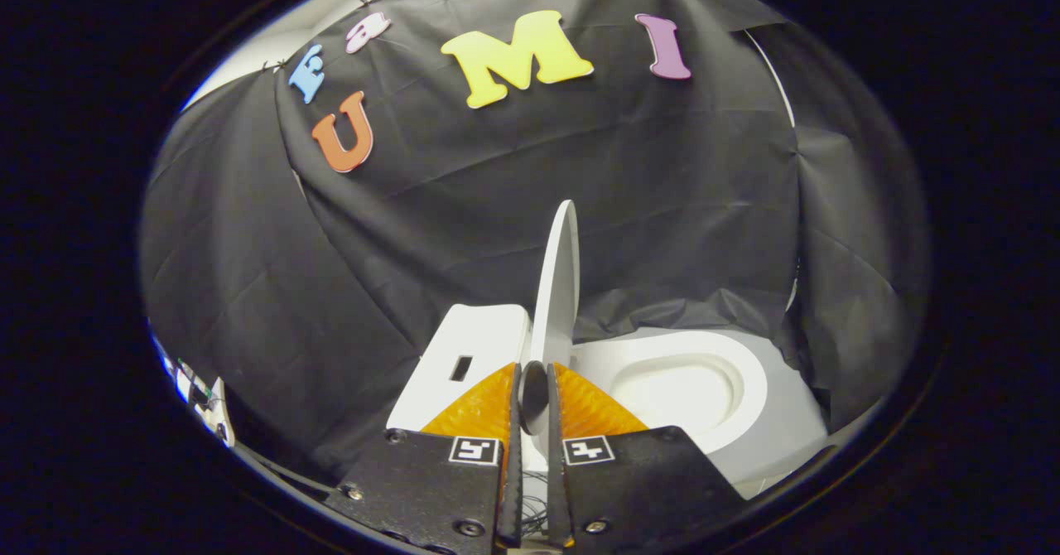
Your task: Open the toilet lid.
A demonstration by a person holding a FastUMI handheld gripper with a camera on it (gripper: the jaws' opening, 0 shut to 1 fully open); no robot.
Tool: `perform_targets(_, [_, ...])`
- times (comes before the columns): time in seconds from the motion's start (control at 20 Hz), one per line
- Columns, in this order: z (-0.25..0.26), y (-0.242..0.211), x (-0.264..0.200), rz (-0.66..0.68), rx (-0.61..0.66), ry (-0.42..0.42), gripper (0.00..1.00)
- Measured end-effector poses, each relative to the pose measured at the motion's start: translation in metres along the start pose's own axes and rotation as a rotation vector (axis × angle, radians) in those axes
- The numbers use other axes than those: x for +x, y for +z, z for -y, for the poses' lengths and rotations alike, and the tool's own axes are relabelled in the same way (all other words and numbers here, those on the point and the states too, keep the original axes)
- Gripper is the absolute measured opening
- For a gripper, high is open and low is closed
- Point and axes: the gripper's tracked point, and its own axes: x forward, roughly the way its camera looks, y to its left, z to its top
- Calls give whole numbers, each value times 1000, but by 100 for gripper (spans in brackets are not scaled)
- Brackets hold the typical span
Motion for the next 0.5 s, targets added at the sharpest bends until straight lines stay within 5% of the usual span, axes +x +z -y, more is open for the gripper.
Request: perform_targets(0.5, [-53, -5, 14, 9, -110, 27, 15])
